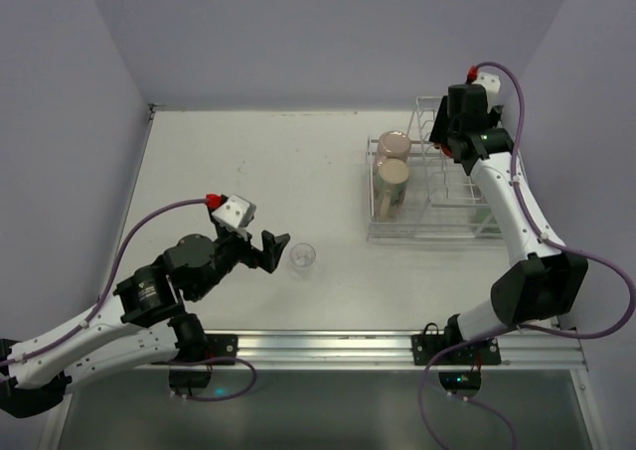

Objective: Unload the cups from the dish rack

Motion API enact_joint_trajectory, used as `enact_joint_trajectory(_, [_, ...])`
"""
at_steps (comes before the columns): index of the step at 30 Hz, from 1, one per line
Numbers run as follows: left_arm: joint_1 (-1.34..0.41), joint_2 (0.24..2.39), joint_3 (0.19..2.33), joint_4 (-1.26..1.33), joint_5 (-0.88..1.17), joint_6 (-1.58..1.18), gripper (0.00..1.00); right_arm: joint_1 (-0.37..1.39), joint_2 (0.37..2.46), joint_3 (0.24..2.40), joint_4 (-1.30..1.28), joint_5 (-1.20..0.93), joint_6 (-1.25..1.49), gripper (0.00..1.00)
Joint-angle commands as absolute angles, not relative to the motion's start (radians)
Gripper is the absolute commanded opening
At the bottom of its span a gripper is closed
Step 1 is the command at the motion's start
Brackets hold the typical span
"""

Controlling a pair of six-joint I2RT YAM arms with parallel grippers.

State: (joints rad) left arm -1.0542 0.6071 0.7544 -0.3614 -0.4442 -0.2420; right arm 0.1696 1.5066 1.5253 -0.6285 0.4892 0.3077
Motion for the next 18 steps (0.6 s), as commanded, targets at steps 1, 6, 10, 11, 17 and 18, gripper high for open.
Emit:
enact_joint_trajectory(1, [-1.054,0.612,0.749,-0.308,-0.436,-0.222,1.0,0.167,1.528,1.574,-0.64,0.525,0.308,0.74])
enact_joint_trajectory(6, [-1.054,0.615,0.749,-0.31,-0.442,-0.222,1.0,0.166,1.548,1.572,-0.634,0.522,0.311,0.74])
enact_joint_trajectory(10, [-1.054,0.612,0.747,-0.308,-0.448,-0.224,1.0,0.166,1.542,1.56,-0.617,0.522,0.313,0.4])
enact_joint_trajectory(11, [-1.054,0.612,0.747,-0.31,-0.449,-0.225,1.0,0.166,1.537,1.557,-0.612,0.525,0.311,0.39])
enact_joint_trajectory(17, [-1.054,0.614,0.749,-0.301,-0.445,-0.232,1.0,0.167,1.459,1.545,-0.557,0.526,0.285,0.19])
enact_joint_trajectory(18, [-1.054,0.615,0.752,-0.301,-0.442,-0.235,1.0,0.166,1.436,1.543,-0.552,0.529,0.282,0.17])
